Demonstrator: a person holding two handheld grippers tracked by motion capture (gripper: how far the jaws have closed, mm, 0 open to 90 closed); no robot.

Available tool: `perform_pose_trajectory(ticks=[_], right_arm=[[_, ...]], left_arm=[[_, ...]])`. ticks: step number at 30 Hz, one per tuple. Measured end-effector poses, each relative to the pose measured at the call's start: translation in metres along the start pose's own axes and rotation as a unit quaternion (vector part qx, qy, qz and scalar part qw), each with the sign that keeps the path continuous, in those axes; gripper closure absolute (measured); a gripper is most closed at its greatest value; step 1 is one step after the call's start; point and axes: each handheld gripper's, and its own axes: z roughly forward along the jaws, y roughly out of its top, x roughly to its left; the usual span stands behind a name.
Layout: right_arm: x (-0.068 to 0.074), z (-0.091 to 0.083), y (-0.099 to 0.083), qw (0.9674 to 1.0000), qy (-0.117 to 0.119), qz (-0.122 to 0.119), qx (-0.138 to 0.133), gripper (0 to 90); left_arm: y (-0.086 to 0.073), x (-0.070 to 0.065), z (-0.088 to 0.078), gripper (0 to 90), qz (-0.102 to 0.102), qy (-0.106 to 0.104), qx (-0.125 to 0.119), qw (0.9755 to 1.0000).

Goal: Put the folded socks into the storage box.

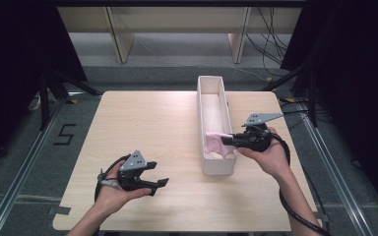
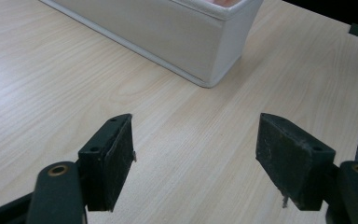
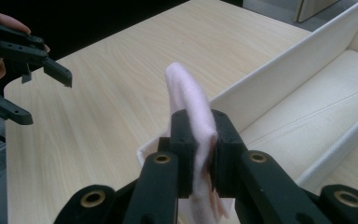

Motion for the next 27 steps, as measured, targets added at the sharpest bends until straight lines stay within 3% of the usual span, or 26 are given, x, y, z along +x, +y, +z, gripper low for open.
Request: perform_pose_trajectory(ticks=[5,6,12,15,17,24,26,27], right_arm=[[-0.003,0.004,-0.001,0.9998,-0.005,-0.015,-0.008,81.6],[-0.002,0.003,-0.001,1.0000,-0.002,-0.006,0.001,81.6],[-0.005,0.007,-0.004,0.9998,-0.009,-0.020,0.003,81.6],[-0.005,0.011,-0.007,0.9999,-0.007,-0.011,0.004,81.6],[-0.007,0.013,-0.008,0.9996,-0.013,-0.025,0.007,81.6],[-0.006,0.018,-0.013,0.9998,-0.005,-0.014,0.011,81.6],[-0.008,0.018,-0.014,0.9995,-0.010,-0.028,0.014,81.5],[-0.007,0.019,-0.015,0.9996,-0.007,-0.024,0.015,81.5]], left_arm=[[-0.001,0.000,0.000,27.3,-0.002,0.002,0.001,1.0000],[-0.001,0.000,0.000,27.5,-0.002,0.003,0.000,1.0000],[-0.002,0.000,0.001,27.5,-0.004,0.000,0.000,1.0000],[-0.002,-0.001,0.002,27.5,-0.003,0.002,0.002,1.0000],[-0.002,-0.001,0.002,27.5,-0.001,-0.002,0.003,1.0000],[-0.002,-0.001,0.002,27.5,0.000,0.002,0.006,1.0000],[-0.003,-0.001,0.002,27.5,0.001,0.002,0.006,1.0000],[-0.003,-0.001,0.002,27.5,0.001,0.001,0.006,1.0000]])
